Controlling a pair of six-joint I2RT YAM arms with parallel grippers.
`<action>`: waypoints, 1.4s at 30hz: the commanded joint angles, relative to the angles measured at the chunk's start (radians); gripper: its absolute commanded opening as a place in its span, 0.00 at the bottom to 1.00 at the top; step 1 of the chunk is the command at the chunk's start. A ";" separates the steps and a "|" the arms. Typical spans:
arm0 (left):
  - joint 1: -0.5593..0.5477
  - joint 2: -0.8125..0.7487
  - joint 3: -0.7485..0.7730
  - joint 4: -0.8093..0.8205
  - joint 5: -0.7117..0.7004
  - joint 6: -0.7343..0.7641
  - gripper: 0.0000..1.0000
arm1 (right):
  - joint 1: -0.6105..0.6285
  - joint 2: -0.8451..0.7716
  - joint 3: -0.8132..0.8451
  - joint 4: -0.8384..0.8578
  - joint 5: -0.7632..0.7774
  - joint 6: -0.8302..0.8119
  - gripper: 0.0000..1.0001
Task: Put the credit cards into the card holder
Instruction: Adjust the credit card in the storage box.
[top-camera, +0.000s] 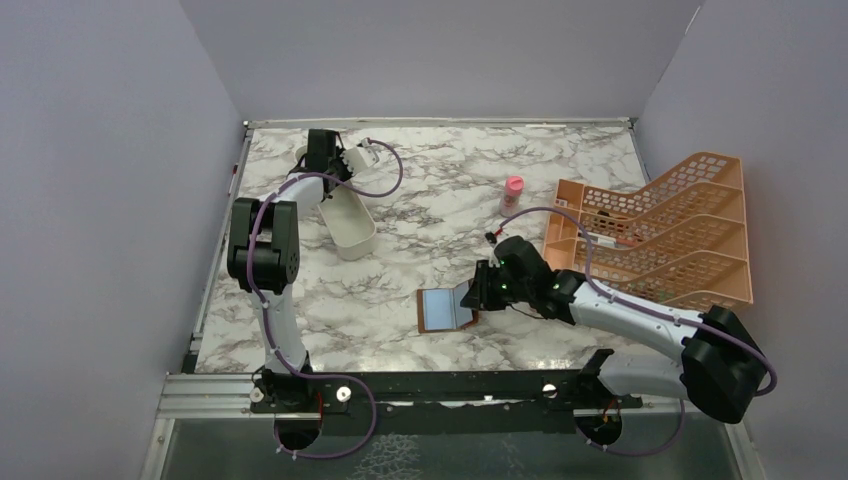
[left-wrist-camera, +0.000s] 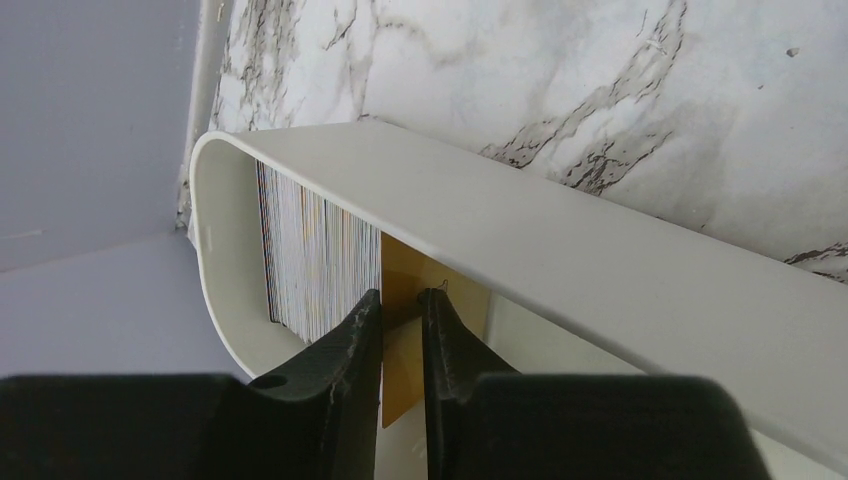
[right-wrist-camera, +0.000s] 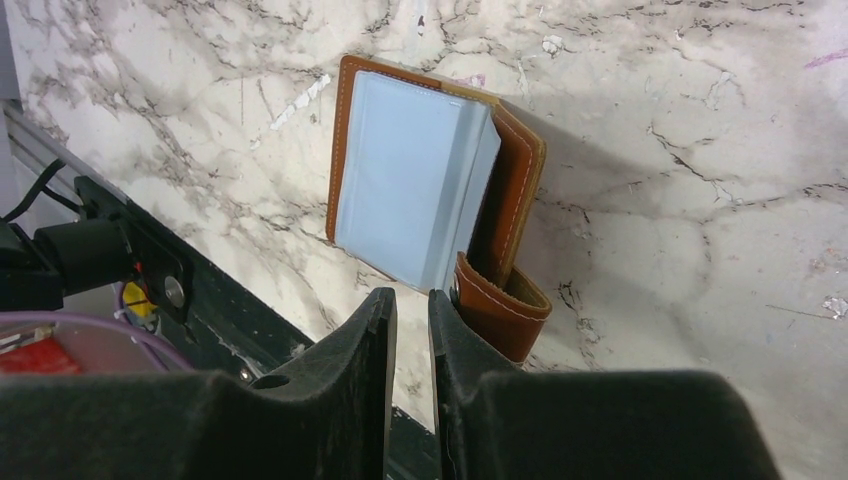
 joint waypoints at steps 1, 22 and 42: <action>0.002 -0.047 0.013 0.013 -0.009 0.029 0.15 | 0.004 -0.028 0.013 -0.017 0.006 -0.003 0.24; -0.018 -0.160 0.015 -0.105 0.084 -0.149 0.00 | 0.004 -0.074 -0.006 -0.013 -0.009 0.000 0.24; -0.028 -0.167 0.018 -0.153 0.096 -0.237 0.00 | 0.004 -0.142 -0.028 -0.025 -0.005 0.008 0.24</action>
